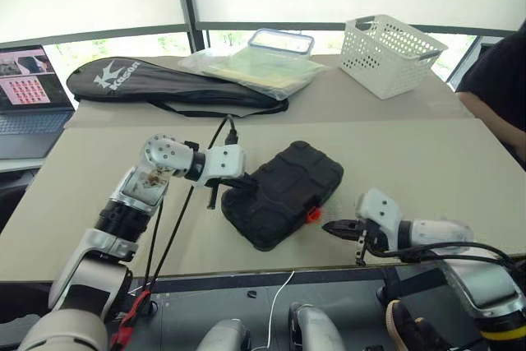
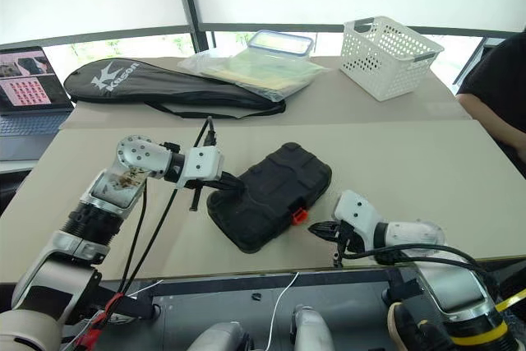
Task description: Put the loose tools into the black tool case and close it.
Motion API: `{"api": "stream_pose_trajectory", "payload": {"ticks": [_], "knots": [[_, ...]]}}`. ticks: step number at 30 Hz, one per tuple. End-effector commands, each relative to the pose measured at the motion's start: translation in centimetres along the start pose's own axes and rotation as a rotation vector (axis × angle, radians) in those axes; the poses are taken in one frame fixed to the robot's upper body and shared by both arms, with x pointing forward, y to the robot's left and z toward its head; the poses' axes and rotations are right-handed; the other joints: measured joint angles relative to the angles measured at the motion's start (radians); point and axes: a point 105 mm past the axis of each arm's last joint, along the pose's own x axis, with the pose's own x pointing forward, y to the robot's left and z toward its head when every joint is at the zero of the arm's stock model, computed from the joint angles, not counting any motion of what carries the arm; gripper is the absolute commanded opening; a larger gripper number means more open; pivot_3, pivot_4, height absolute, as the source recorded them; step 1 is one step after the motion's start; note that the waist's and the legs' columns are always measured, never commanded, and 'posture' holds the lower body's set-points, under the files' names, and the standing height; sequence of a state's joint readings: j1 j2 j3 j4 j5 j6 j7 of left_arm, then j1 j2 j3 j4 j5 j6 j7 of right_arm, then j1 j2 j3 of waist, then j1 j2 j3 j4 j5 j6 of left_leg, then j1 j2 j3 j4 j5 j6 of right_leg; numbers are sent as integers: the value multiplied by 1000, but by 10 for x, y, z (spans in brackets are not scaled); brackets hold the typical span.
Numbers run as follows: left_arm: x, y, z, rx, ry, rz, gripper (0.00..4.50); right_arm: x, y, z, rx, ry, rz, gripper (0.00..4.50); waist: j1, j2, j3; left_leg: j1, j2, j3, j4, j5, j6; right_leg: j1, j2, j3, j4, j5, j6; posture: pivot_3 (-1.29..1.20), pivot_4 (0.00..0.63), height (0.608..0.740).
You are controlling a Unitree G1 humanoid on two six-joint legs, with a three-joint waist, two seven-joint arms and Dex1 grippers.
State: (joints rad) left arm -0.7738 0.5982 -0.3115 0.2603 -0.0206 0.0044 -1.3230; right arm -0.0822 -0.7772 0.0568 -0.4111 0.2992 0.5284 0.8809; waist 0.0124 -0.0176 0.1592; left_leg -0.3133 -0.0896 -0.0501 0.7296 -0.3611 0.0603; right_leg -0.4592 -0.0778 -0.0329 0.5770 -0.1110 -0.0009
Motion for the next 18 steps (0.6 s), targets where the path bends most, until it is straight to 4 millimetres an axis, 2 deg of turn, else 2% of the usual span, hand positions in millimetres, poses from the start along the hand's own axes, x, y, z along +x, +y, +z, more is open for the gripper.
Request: {"api": "stream_pose_trajectory", "payload": {"ticks": [1,7,10,13,18], "knots": [[7,-12,-11,-39,35,-50,52,-1,0,7,-34,-21,-18,0,0,0,0,0,0,0,0,0,0,0,0,0,0,0,0,0,150,740],[18,-10,-3,10,27,-77,52,21,-4,-1,5,-22,-38,0,2,0,0,0,0,0,0,0,0,0,0,0,0,0,0,0,150,740],[27,-10,1,33,18,-91,52,32,-10,1,5,-28,-62,0,4,0,0,0,-1,0,0,0,0,0,0,0,0,0,0,0,150,740],[36,-12,1,86,34,-112,52,35,-12,18,-7,-82,-71,0,2,0,0,-1,-1,0,0,0,0,0,0,0,0,0,0,0,150,740],[47,-19,-3,145,52,-149,52,23,-18,42,-5,-155,-98,0,-1,0,0,0,0,0,-1,0,0,-1,0,2,0,0,0,0,150,740]]}}
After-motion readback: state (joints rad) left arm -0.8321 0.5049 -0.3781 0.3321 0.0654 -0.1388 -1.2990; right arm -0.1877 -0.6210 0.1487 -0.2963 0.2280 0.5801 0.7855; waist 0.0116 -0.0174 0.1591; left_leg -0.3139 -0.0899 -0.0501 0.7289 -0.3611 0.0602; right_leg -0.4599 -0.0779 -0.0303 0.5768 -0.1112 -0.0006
